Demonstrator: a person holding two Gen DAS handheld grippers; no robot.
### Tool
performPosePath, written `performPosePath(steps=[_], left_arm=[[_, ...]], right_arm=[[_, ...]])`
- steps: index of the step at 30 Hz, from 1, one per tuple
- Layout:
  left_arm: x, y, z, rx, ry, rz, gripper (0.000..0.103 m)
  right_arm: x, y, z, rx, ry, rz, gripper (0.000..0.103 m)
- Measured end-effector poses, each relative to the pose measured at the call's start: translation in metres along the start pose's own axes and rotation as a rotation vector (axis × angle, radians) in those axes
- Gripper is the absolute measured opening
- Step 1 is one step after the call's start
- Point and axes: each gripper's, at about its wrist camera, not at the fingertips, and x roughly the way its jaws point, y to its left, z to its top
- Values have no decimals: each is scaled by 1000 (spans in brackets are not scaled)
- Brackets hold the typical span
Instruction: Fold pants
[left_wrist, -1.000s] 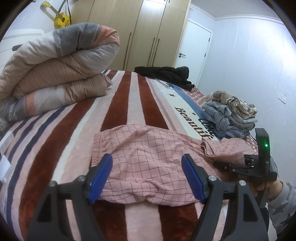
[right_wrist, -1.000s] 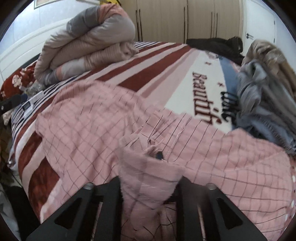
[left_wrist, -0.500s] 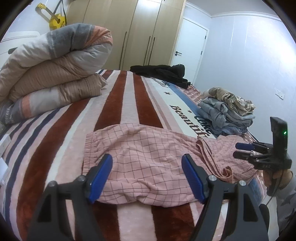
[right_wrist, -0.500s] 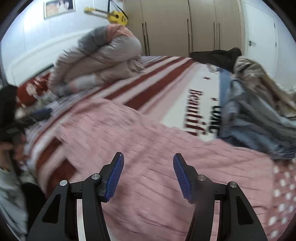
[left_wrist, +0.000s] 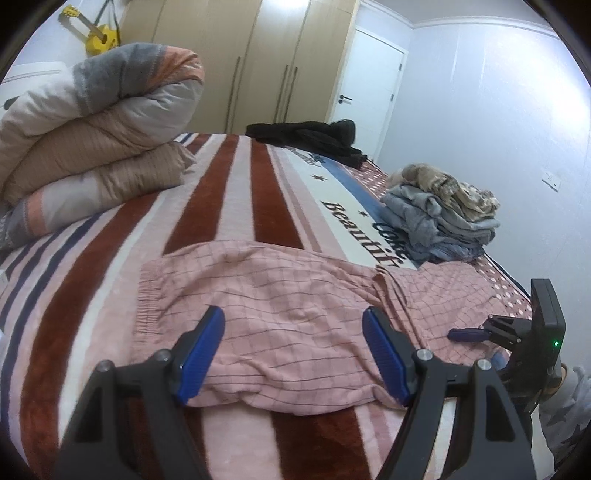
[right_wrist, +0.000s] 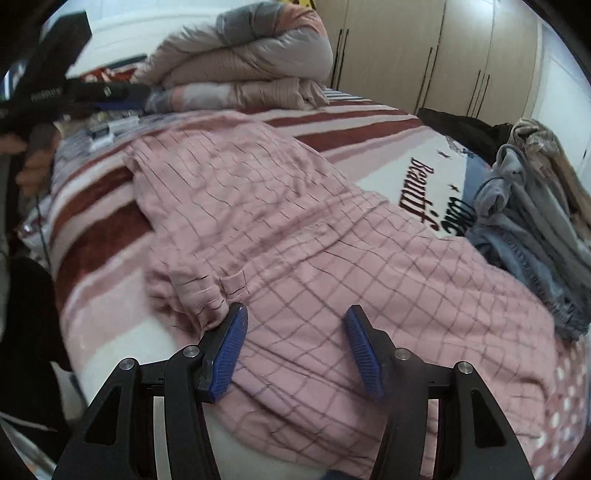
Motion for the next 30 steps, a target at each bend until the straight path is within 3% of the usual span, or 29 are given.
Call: performPosePath(steps=[8,12,15,19,21,23,25,26,27,30], left_arm=[[13,-27,-4,46,30,-39,73],[8,-26,-3,46,21,-31,73],[1,-19,-3,34,8,-18,73],[-10,-9,-4,14,-11,-1,73],[-14,-3,-5,-2,-16,5,73],[-16,2,-7,-11,-13,9,73],[-18,5,-9,-13,-10,19,73],[-19,6,-10,-14,-12,23,74],[-20,8,-10,-16,-13,25,73],[-22,15,-11,-34,-17,35,73]], right_arm=[[-6,14,-4,-3,-30,77,51],[-14,20,0,-44,-45,64,51],[-20,7,6,1,-67,73,51],[-7,11,7,-54,-12,53,48],[2,16,6,-65,-1,51,40],[8,16,9,-52,-12,37,39],[12,13,12,-30,-17,21,25],[14,11,15,-18,-14,9,10],[15,8,17,-6,-13,-2,4],[12,2,22,23,-25,23,2]])
